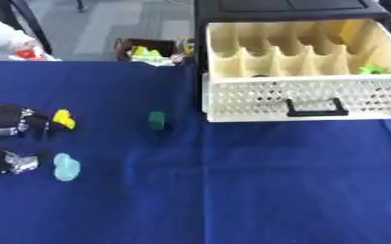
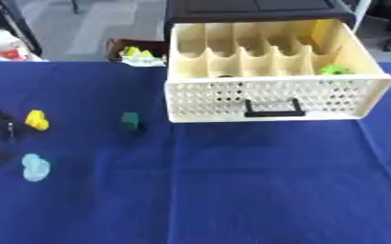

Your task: Pick up objects from table and place into drawer.

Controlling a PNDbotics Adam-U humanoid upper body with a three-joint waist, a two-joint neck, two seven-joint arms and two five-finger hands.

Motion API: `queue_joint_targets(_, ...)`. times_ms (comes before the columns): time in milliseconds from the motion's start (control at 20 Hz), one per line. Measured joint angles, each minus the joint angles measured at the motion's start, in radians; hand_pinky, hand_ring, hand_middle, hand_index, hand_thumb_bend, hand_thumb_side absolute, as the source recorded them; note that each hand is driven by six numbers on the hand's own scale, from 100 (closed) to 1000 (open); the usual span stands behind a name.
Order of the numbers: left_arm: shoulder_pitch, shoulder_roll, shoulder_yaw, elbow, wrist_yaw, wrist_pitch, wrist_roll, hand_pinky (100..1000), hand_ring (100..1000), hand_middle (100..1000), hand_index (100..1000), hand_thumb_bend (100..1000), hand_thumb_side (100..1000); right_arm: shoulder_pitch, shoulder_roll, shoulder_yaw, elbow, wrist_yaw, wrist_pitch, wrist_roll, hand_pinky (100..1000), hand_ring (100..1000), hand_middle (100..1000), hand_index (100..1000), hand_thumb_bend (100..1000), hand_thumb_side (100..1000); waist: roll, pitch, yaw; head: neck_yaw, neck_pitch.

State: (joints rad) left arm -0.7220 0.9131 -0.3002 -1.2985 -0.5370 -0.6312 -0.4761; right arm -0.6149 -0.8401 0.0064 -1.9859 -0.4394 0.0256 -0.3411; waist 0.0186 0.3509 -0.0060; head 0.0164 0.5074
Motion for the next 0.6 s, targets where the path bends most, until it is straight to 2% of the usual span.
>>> queue_joint_targets(150, -0.001, -0.003, -0.006, -0.002, -0.004, 0.008, -0.008, 501, 613, 688, 995, 237, 1000, 0.0, 0.006, 0.0, 0.0, -0.003, 0.003, -0.001, 776, 610, 464, 674, 100, 1000, 0.0, 0.002, -0.002, 0.002, 0.0)
queue_joint_targets(350, -0.009, -0.008, -0.009, -0.004, -0.031, 0.006, -0.006, 506, 613, 688, 1000, 247, 1000, 0.007, 0.01, -0.005, 0.0, -0.007, 0.007, 0.0, 778, 609, 463, 673, 100, 1000, 0.002, 0.002, -0.004, 0.004, -0.004)
queue_joint_targets(450, -0.009, -0.009, -0.012, -0.004, -0.052, 0.0, 0.0, 507, 618, 694, 1000, 126, 808, 0.009, 0.01, -0.006, 0.0, -0.011, 0.007, 0.0, 778, 609, 462, 672, 100, 1000, 0.004, 0.003, -0.004, 0.005, -0.008)
queue_joint_targets(500, -0.009, -0.009, -0.012, -0.003, -0.062, -0.004, 0.004, 509, 620, 692, 1000, 100, 635, 0.009, 0.01, -0.006, 0.0, -0.012, 0.007, 0.0, 778, 608, 462, 671, 100, 1000, 0.004, 0.003, -0.004, 0.005, -0.008)
queue_joint_targets(550, -0.009, -0.009, -0.013, -0.003, -0.07, -0.008, 0.008, 508, 620, 691, 1000, 100, 650, 0.01, 0.01, -0.006, 0.0, -0.013, 0.007, 0.0, 778, 608, 462, 671, 100, 1000, 0.003, 0.003, -0.004, 0.005, -0.008)
queue_joint_targets(600, -0.009, -0.01, -0.015, -0.003, -0.076, -0.011, 0.011, 511, 621, 688, 1000, 113, 824, 0.01, 0.01, -0.007, 0.0, -0.013, 0.007, 0.0, 778, 608, 461, 670, 100, 1000, 0.003, 0.003, -0.004, 0.005, -0.008)
